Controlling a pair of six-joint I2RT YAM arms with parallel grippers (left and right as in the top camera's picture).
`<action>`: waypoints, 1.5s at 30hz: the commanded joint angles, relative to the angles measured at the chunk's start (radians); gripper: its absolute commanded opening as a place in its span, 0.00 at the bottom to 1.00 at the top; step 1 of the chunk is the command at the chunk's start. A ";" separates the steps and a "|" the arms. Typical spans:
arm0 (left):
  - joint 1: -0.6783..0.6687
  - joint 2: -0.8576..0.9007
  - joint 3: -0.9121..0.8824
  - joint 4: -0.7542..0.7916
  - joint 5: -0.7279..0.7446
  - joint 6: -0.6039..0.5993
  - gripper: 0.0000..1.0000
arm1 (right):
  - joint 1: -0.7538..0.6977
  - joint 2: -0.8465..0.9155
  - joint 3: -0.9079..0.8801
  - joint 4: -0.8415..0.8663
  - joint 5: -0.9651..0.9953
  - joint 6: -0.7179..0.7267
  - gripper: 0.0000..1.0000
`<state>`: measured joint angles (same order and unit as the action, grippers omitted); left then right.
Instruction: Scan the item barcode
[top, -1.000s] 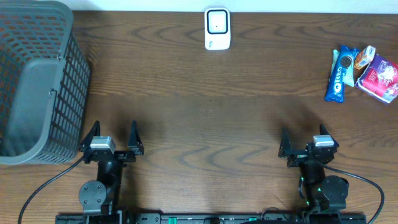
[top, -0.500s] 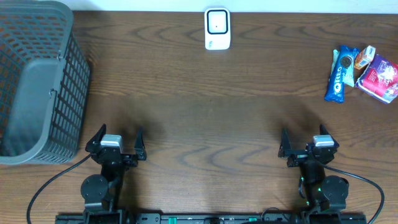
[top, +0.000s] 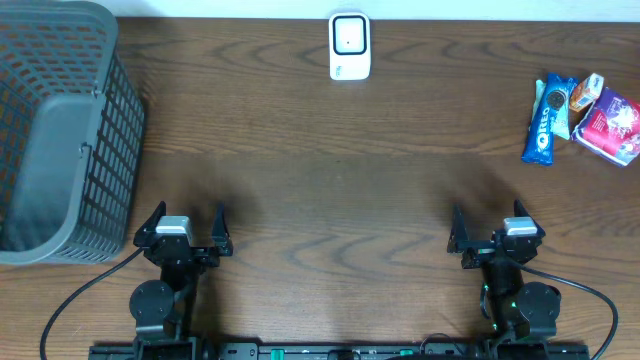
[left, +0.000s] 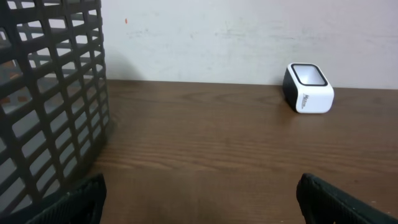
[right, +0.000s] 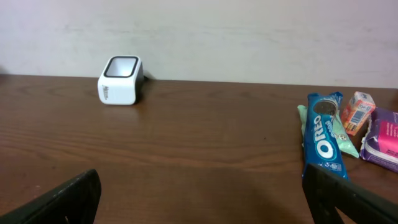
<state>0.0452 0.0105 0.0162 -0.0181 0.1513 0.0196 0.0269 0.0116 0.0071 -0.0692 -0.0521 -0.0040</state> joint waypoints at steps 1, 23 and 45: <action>0.004 -0.009 -0.012 -0.045 0.032 0.006 0.98 | 0.010 -0.006 -0.001 -0.004 0.001 0.015 0.99; 0.004 -0.009 -0.012 -0.040 0.031 0.028 0.98 | 0.010 -0.006 -0.001 -0.004 0.001 0.015 0.99; 0.004 -0.006 -0.012 -0.040 0.031 0.028 0.98 | 0.010 -0.006 -0.001 -0.004 0.001 0.015 0.99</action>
<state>0.0452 0.0105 0.0166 -0.0177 0.1547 0.0341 0.0269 0.0116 0.0071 -0.0692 -0.0521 -0.0040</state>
